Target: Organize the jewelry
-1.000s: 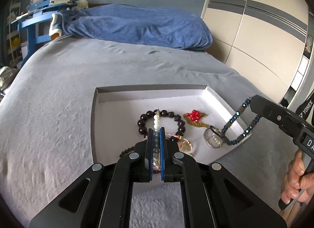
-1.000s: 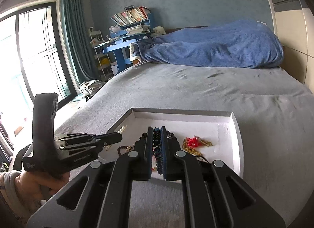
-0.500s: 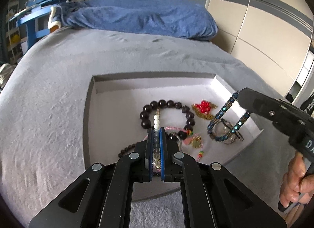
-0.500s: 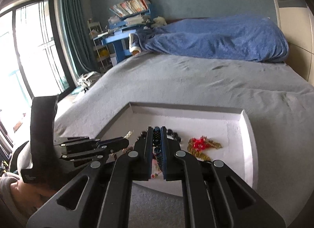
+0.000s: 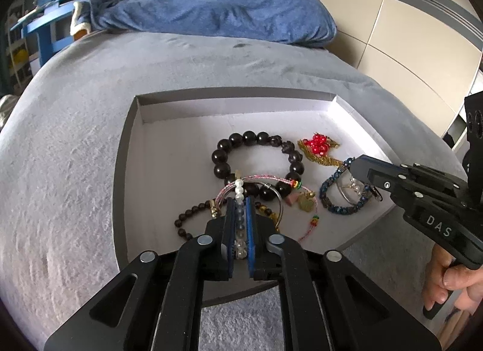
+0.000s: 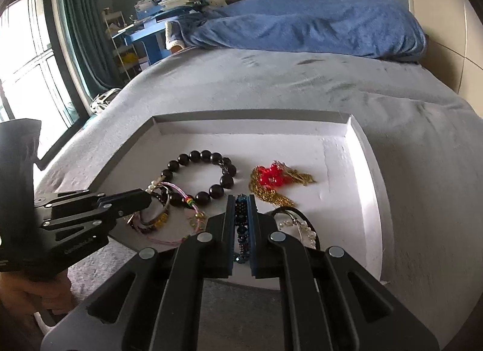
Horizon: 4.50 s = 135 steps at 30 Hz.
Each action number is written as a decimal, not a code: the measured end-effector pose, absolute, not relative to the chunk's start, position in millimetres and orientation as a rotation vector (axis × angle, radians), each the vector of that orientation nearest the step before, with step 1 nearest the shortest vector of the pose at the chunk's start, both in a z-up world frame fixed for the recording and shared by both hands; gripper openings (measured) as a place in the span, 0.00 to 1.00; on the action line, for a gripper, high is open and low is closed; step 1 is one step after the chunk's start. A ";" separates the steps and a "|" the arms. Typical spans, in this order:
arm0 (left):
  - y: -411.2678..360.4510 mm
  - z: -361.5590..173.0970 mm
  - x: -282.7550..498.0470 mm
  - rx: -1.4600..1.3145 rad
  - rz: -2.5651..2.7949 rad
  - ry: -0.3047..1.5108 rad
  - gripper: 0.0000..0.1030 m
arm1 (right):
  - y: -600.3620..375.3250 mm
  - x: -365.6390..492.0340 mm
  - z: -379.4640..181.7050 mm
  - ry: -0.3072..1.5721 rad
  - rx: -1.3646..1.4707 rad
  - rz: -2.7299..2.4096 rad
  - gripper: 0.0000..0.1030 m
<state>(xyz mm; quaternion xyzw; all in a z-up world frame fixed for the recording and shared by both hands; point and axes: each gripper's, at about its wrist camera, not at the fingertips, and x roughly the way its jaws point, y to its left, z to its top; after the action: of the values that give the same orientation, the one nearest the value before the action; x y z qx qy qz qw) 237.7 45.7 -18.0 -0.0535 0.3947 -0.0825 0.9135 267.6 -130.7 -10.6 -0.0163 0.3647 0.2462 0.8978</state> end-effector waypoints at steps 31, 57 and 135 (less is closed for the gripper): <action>44.5 19.2 165.7 -0.100 -0.040 0.543 0.93 | -175.3 218.3 1.2 0.600 0.033 0.414 0.84; 28.4 3.6 103.3 -0.083 0.070 0.543 0.95 | -178.9 148.7 -9.7 0.524 -0.042 0.410 0.95; 28.9 -4.2 110.6 -0.100 0.074 0.578 0.95 | -177.6 150.6 -12.7 0.536 -0.025 0.405 0.95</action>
<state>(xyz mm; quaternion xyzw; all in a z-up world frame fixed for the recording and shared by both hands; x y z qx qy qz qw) 110.6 28.9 -4.2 -0.0491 0.2846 0.0363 0.9567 150.6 -177.6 -12.7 -0.0121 0.2630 0.1989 0.9440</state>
